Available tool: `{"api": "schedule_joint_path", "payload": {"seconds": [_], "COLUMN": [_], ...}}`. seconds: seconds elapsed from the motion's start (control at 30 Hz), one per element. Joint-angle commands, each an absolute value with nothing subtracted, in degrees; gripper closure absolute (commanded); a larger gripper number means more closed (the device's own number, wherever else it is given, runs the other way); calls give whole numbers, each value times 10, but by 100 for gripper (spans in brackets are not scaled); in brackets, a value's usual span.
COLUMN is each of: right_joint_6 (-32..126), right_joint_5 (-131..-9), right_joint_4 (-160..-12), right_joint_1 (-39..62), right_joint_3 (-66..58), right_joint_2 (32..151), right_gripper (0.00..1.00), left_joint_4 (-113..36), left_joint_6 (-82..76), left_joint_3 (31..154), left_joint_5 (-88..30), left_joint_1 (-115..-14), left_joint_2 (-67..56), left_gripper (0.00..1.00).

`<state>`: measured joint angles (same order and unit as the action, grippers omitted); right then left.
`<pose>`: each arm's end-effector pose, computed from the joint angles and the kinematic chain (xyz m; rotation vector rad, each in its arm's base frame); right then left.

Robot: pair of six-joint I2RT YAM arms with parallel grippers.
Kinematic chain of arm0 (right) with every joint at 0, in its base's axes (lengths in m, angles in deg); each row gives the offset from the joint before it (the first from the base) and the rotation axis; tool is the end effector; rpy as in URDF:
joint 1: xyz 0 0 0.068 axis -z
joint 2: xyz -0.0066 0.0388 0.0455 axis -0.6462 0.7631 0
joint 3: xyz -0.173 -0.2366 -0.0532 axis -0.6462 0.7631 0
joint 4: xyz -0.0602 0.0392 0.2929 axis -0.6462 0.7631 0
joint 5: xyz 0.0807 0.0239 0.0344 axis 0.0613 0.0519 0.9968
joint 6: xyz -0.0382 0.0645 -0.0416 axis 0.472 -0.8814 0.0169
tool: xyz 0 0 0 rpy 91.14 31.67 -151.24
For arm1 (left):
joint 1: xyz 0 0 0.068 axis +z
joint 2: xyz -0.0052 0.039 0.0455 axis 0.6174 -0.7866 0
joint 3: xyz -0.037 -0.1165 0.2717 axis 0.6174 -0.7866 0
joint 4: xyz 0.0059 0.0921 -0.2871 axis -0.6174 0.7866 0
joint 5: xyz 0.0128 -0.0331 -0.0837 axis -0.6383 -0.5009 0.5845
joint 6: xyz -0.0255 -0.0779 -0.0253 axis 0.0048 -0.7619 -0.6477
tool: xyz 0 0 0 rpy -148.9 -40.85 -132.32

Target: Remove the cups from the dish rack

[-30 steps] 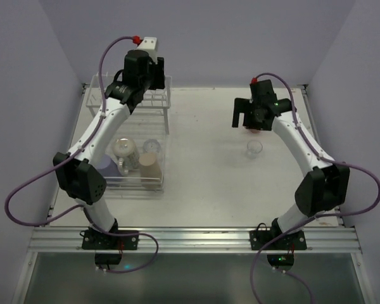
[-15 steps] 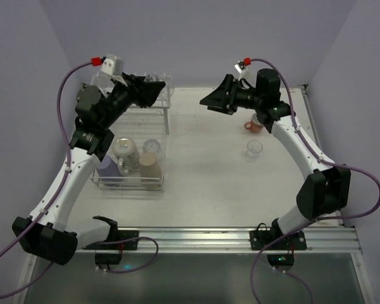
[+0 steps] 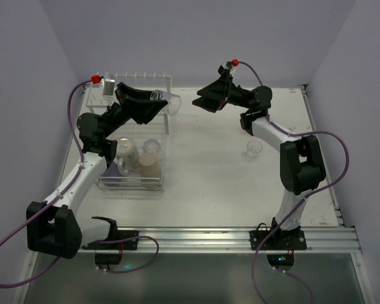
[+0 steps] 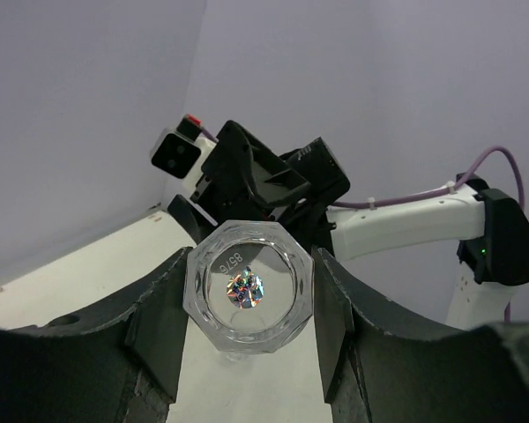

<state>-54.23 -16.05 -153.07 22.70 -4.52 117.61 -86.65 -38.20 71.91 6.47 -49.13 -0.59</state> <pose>0.4298 0.2059 0.3582 -0.1207 1.7386 2.2716 0.3066 -0.1127 0.4212 0.3875 1.2114 -1.2681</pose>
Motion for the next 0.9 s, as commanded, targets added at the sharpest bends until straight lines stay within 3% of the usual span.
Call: {"api": "schedule_joint_path", "payload": {"seconds": [0.0,0.47,0.53,0.67,0.83,0.87], "right_joint_6": [-605,-578,-580,-582,-599,-602], "right_joint_5": [-149,-161,-163,-170,-181,-181], "right_joint_4": [-1653,-1585,-1580,-1578,-1604,-1607], "right_joint_1": [207,138,128,118,115,116], "right_joint_3": [-91,-168,-179,-195,-191,-191], "right_joint_2": [1169,1180,1184,1191,1202,1203], "right_gripper": [33,41,47,77,100,100], "left_joint_4": [-984,-999,-999,-1011,-1028,-1029], "left_joint_6": [-426,-425,-425,-432,-444,-445], "left_joint_3": [714,708,706,703,696,695], "left_joint_5": [93,94,95,102,114,120], "left_joint_1": [-489,-489,-489,-489,-489,-489], "left_joint_2": [-10,-26,-27,-28,-30,-29], "left_gripper": [100,100,100,100,100,100]}}
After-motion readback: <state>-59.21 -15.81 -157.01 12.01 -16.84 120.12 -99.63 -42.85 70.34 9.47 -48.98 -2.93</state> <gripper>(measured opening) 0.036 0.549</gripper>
